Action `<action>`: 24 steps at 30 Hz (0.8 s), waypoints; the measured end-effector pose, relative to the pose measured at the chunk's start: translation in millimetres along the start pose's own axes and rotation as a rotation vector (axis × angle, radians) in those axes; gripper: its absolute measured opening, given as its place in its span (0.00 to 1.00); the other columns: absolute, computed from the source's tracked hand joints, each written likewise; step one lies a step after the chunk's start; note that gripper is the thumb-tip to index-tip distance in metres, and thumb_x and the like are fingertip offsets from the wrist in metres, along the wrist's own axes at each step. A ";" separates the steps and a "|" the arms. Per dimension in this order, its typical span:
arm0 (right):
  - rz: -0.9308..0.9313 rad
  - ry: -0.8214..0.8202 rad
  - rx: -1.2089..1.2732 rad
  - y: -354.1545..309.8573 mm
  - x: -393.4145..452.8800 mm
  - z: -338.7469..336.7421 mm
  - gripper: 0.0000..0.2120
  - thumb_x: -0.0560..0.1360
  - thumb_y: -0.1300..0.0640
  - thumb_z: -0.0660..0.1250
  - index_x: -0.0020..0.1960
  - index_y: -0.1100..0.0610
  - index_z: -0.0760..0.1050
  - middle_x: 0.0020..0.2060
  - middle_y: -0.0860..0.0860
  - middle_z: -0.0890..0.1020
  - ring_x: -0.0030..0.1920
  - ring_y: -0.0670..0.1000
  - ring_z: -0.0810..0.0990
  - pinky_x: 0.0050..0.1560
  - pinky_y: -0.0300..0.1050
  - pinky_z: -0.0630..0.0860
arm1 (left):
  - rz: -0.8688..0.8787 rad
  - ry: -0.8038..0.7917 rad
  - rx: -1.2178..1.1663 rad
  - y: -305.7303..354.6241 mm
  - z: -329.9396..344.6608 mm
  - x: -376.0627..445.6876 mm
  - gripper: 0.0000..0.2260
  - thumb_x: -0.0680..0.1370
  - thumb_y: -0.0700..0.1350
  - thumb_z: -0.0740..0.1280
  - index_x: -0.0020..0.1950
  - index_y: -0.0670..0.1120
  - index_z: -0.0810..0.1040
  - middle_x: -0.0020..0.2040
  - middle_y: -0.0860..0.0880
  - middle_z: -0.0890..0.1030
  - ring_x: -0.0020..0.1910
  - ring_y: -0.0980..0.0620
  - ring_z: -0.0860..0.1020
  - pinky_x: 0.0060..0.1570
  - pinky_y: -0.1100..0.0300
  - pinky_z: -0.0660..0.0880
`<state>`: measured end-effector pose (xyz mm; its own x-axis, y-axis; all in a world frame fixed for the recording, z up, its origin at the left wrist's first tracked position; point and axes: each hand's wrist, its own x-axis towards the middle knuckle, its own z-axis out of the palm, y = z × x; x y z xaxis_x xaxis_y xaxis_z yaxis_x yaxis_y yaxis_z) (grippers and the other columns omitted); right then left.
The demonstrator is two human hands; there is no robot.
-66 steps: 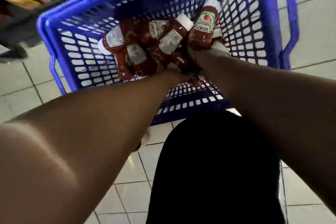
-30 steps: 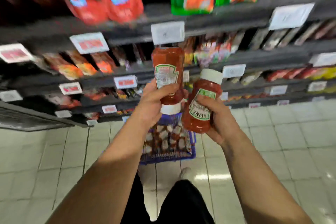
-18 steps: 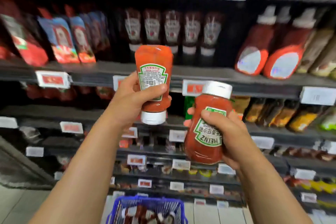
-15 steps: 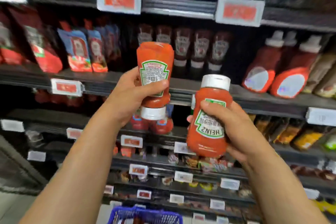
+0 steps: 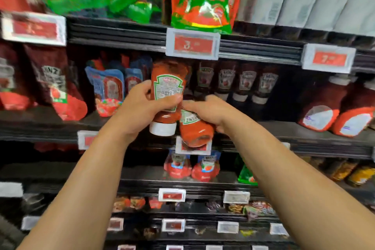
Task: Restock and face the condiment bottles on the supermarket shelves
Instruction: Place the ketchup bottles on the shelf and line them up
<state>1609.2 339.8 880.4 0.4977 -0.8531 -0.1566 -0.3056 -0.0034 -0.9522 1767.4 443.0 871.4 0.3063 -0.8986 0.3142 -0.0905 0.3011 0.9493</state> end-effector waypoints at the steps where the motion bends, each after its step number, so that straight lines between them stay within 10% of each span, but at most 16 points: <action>1: 0.008 0.011 -0.040 -3.4 6.8 8.9 0.16 0.73 0.52 0.78 0.45 0.63 0.76 0.38 0.54 0.88 0.39 0.52 0.88 0.39 0.47 0.84 | -0.006 0.005 0.010 -1.4 -5.1 3.2 0.26 0.61 0.56 0.80 0.54 0.46 0.83 0.49 0.48 0.88 0.48 0.51 0.86 0.48 0.59 0.82; 9: -0.118 -0.133 -0.632 -27.5 28.3 42.1 0.15 0.82 0.51 0.65 0.65 0.57 0.79 0.63 0.58 0.82 0.60 0.58 0.81 0.62 0.57 0.78 | -0.082 -0.060 0.002 11.6 -9.8 18.8 0.18 0.65 0.54 0.81 0.49 0.45 0.87 0.46 0.41 0.87 0.43 0.45 0.87 0.46 0.49 0.84; 15: -0.139 -0.009 -0.558 -13.0 19.2 -0.6 0.17 0.82 0.55 0.63 0.67 0.61 0.78 0.66 0.60 0.79 0.64 0.60 0.79 0.67 0.58 0.75 | -0.073 -0.118 0.023 23.8 28.7 18.4 0.10 0.68 0.50 0.78 0.48 0.51 0.88 0.47 0.45 0.88 0.47 0.48 0.87 0.41 0.61 0.81; 18: -0.087 0.132 -0.017 9.6 6.6 -38.2 0.17 0.83 0.56 0.57 0.65 0.65 0.76 0.61 0.65 0.81 0.54 0.59 0.84 0.59 0.56 0.81 | -0.113 -0.107 0.033 23.1 56.8 20.5 0.12 0.67 0.50 0.80 0.48 0.50 0.88 0.45 0.45 0.88 0.44 0.48 0.87 0.38 0.62 0.81; 24: -0.093 -0.375 0.682 57.2 -22.3 -71.3 0.34 0.78 0.34 0.62 0.75 0.56 0.69 0.65 0.63 0.80 0.65 0.62 0.81 0.67 0.63 0.76 | -0.285 0.021 0.049 -0.7 115.8 38.6 0.30 0.56 0.56 0.83 0.52 0.43 0.85 0.44 0.46 0.88 0.44 0.47 0.87 0.49 0.48 0.84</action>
<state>1522.8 321.4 848.1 0.7747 -0.6315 -0.0311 0.2563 0.3587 -0.8976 1669.5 371.2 884.1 0.3457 -0.9377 0.0351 -0.0433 0.0214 0.9988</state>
